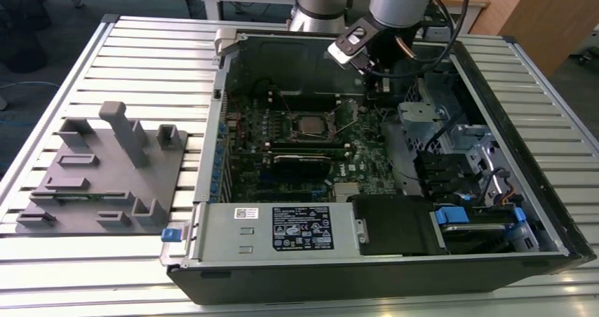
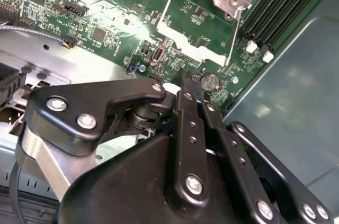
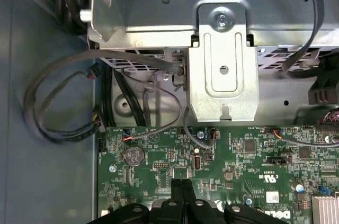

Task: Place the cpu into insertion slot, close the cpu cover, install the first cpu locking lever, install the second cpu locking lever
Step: 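Close the cpu cover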

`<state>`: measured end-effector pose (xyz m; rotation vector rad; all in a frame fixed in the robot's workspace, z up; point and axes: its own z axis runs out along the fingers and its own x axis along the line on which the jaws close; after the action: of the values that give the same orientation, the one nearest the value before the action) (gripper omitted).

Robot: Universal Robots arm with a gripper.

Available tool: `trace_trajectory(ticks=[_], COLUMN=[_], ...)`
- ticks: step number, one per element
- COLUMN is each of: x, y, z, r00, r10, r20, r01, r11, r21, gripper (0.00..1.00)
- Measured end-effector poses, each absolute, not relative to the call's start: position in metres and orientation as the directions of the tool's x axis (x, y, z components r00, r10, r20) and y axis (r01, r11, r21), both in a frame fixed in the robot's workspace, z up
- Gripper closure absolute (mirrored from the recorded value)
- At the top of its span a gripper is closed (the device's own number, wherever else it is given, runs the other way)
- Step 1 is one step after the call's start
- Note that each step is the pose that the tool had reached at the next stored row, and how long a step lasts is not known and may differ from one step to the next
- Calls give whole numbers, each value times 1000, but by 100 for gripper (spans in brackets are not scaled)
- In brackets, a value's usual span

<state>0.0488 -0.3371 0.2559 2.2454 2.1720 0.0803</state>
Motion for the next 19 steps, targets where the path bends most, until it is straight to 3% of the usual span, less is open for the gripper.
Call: trace_trajectory(ticks=[19], x=[42], y=[-337], z=[243], r00=[33], r10=[999], r20=[26], r01=[998], r11=[-34], r21=[48], gripper=[90])
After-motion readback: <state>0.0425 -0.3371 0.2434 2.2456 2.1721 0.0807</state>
